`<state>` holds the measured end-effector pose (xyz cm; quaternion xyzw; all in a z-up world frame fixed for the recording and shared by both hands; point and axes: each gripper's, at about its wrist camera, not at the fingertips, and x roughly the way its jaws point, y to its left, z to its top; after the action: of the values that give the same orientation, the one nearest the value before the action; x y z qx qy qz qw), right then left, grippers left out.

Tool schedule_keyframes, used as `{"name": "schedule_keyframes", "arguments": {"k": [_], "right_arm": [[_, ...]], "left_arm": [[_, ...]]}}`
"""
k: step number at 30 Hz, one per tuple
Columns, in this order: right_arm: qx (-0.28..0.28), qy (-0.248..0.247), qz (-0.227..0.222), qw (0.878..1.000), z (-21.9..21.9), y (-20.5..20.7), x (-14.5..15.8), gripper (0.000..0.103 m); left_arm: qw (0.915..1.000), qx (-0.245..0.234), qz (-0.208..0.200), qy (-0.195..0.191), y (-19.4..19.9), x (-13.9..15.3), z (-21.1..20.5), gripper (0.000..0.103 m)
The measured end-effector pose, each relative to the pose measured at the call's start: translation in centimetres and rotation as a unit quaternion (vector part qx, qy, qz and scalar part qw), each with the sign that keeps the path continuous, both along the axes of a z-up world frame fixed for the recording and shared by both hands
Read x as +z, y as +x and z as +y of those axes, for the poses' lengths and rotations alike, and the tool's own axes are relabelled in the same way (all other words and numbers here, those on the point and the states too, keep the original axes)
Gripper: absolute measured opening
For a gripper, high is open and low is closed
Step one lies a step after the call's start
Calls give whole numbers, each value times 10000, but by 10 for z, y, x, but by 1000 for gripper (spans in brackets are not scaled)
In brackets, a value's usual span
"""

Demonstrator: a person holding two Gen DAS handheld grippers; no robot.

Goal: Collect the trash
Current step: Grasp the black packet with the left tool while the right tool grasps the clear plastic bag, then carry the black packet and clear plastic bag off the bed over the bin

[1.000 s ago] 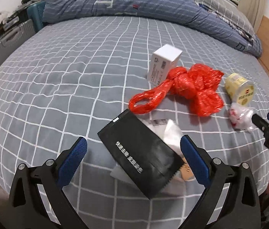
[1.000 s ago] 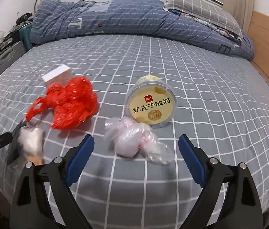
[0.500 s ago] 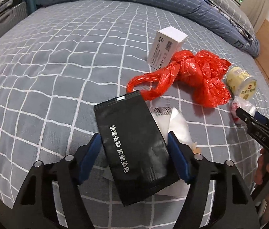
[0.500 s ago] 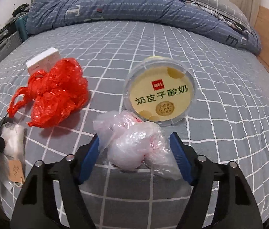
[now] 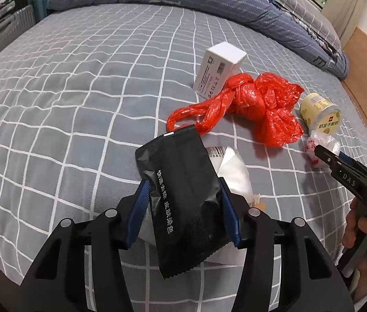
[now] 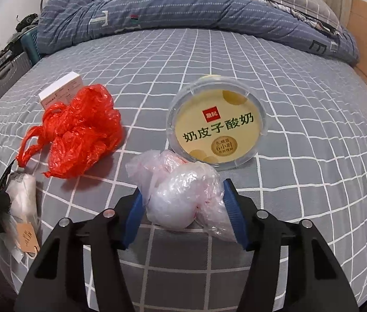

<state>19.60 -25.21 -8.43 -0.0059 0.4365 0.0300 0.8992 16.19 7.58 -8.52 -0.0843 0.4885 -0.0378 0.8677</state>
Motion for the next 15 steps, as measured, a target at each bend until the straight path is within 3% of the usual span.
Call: {"name": "schedule_keyframes", "arguments": {"k": [15], "right_arm": [[66,-22,-384,9992,3,-38,31,56]], "left_arm": [[9990,74,-434,39,-22,30,1,51]]}}
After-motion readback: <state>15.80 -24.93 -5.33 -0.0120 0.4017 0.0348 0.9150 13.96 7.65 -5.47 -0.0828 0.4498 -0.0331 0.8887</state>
